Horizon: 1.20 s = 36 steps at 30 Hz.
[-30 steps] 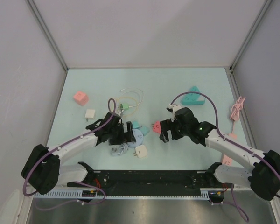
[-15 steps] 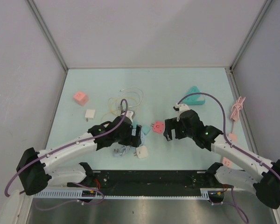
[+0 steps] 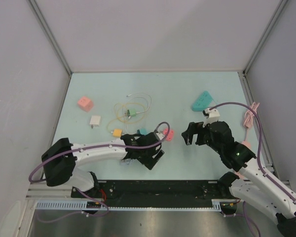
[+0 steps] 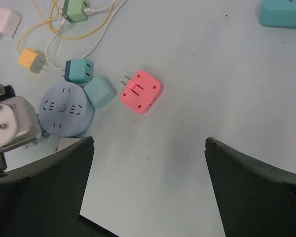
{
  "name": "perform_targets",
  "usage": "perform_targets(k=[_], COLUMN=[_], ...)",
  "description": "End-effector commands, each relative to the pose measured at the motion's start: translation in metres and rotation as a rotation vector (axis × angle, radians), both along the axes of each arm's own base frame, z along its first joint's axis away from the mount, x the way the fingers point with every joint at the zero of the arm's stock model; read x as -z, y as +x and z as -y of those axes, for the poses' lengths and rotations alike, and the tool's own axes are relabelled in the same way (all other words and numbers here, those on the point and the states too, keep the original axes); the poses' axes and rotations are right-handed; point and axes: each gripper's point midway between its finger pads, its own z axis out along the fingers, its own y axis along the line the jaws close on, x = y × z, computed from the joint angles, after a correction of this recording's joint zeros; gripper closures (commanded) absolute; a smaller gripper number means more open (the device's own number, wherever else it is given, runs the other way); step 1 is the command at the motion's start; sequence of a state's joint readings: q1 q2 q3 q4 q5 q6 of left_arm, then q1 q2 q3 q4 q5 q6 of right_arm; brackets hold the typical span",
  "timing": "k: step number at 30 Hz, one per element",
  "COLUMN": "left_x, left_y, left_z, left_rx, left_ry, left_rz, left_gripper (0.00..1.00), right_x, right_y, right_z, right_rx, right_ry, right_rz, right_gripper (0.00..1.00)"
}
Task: Insert the plug
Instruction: Pick up the plug from the center of the board.
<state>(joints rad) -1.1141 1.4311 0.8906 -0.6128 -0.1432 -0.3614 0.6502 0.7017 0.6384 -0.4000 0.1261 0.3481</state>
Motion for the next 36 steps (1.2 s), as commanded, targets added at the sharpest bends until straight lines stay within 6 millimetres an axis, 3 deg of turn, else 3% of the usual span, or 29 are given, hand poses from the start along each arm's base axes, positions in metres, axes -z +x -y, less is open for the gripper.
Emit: perform_targets(k=[1, 10, 21, 30, 36], left_x=[0.000, 0.021, 0.029, 0.040, 0.031], left_y=[0.003, 0.001, 0.008, -0.010, -0.019], left_z=[0.010, 0.019, 0.033, 0.020, 0.029], left_rx=[0.119, 0.167, 0.231, 0.291, 0.312], left_ry=[0.016, 0.053, 0.080, 0.139, 0.089], left_rz=[0.010, -0.036, -0.035, -0.116, -0.148], left_gripper=[0.13, 0.14, 0.14, 0.17, 0.21], right_x=[0.000, 0.002, 0.002, -0.001, -0.002], right_y=[0.001, 0.001, -0.001, -0.003, -0.004], right_z=[0.005, 0.006, 0.002, 0.001, -0.001], right_rx=[0.027, 0.024, -0.013, -0.028, -0.036], right_ry=[0.006, -0.001, 0.001, 0.015, 0.022], right_rz=[0.005, 0.008, 0.015, 0.026, 0.029], right_gripper=[0.02, 0.02, 0.03, 0.03, 0.04])
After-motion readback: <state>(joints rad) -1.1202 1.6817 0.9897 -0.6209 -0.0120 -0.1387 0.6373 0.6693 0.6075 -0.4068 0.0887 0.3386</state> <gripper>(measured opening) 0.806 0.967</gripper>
